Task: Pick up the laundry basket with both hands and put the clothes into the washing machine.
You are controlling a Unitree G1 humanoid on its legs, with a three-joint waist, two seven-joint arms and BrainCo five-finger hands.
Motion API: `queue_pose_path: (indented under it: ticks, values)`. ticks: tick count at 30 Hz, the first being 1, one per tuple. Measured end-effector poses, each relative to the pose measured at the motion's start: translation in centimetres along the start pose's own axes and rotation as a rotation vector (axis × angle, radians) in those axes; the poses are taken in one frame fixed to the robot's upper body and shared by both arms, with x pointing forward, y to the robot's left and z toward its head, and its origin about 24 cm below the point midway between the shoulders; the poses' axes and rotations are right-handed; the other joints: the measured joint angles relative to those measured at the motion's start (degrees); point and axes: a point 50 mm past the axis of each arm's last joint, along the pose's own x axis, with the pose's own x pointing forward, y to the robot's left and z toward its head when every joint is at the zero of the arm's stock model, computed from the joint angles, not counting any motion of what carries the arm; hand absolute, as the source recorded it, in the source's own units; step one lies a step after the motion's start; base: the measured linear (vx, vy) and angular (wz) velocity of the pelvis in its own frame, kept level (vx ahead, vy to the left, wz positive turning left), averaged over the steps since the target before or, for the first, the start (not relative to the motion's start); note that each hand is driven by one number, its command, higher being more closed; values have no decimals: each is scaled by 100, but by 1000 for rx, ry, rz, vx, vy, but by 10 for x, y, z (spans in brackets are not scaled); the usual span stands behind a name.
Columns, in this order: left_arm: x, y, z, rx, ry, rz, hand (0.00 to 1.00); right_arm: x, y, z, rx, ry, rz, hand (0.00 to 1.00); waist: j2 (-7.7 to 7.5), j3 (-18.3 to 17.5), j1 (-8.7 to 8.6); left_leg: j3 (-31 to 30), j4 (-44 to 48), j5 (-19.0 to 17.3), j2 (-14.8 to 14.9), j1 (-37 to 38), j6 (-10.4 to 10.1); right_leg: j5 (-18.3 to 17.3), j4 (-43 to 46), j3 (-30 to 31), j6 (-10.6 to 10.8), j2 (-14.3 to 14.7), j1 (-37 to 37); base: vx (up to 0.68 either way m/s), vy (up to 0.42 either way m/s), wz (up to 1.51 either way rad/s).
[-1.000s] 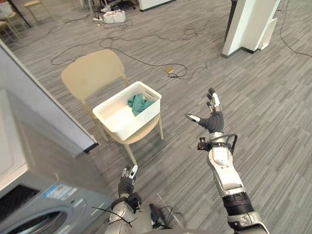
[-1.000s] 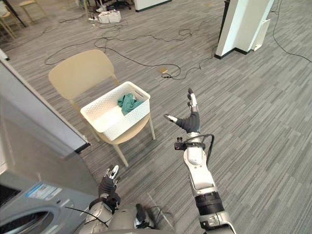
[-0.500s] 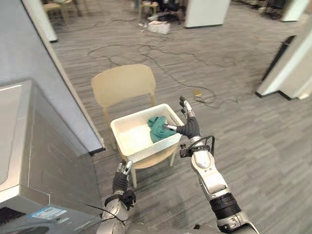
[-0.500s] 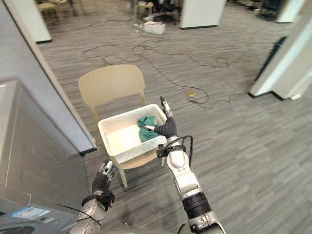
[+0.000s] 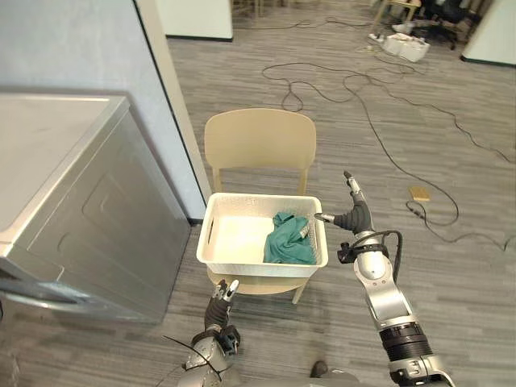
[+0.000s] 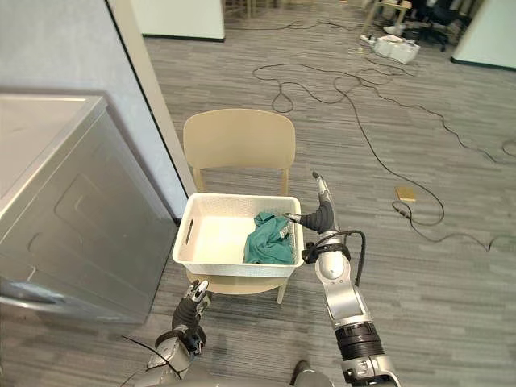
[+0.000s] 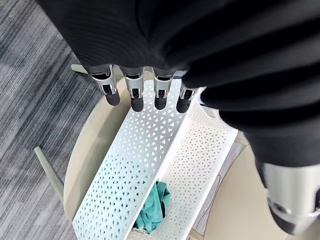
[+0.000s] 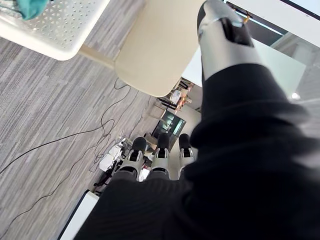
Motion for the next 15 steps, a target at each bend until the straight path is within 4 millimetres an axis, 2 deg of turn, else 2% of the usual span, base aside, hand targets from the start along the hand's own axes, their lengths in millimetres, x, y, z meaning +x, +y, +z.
queue_pose_path:
  ticks: [1, 3, 4, 5, 6, 7, 10, 11, 13, 15]
  values:
    - [0, -1, 0, 1, 4, -11, 0, 1, -9, -7, -27, 23, -21, 0, -42, 27, -17, 670, 61, -72, 8, -206, 117, 1, -133, -238, 2, -33, 137, 110, -87, 87]
    - [2, -2, 2, 7, 2, -24, 0, 2, -22, -21, -92, 72, -47, 0, -53, 33, -11, 1568, -172, -157, -49, -328, 306, 2, -163, -530, 11, -142, 183, 75, 61, 88]
    - [2, 1, 2, 15, 3, -21, 0, 1, -25, -30, -116, 108, -44, 0, -50, 5, -15, 1744, -697, -107, -255, -129, 200, 82, -270, -650, 142, -240, 189, 72, 121, 82]
    - [2, 0, 3, 17, 0, -24, 0, 2, -26, -32, -122, 118, -38, 0, -94, 13, -15, 1762, -935, -89, -388, -89, 169, 143, -390, -695, 211, -285, 190, 69, 142, 63]
    - [2, 5, 6, 32, -4, -25, 0, 7, -22, -31, -135, 122, -15, 0, -205, 85, -2, 1755, -1253, 2, -589, -87, 20, 262, -626, -758, 279, -359, 189, 46, 147, 34]
    - [2, 11, 7, 57, 2, -25, 0, 16, -15, -29, -159, 123, 26, 0, -242, 199, 36, 1751, -1345, 25, -680, -106, -5, 387, -760, -793, 290, -394, 197, 16, 160, 29]
    - [1, 17, 8, 97, 7, -19, 0, 30, -8, -26, -202, 126, 73, 0, -223, 265, 81, 1606, -1331, 36, -831, -286, 14, 511, -873, -978, 329, -479, 186, -13, 110, 26]
    - [1, 17, 9, 107, 4, -25, 0, 38, -8, -22, -235, 110, 90, 0, -206, 354, 155, 1570, -1343, 45, -868, -369, 27, 590, -933, -1058, 330, -487, 152, -49, 124, 22]
    - [3, 14, 19, 124, -31, -58, 0, 62, -6, -3, -308, 58, 120, 0, -225, 557, 170, 1580, -1438, 158, -968, -613, 132, 695, -945, -1055, 307, -536, -127, -82, 94, 7]
    - [7, 7, 30, 126, -72, -92, 0, 81, -15, 13, -365, 25, 112, 0, -214, 795, 195, 1582, -1599, 324, -1094, -855, 216, 840, -967, -1060, 278, -605, -420, -107, 94, 6]
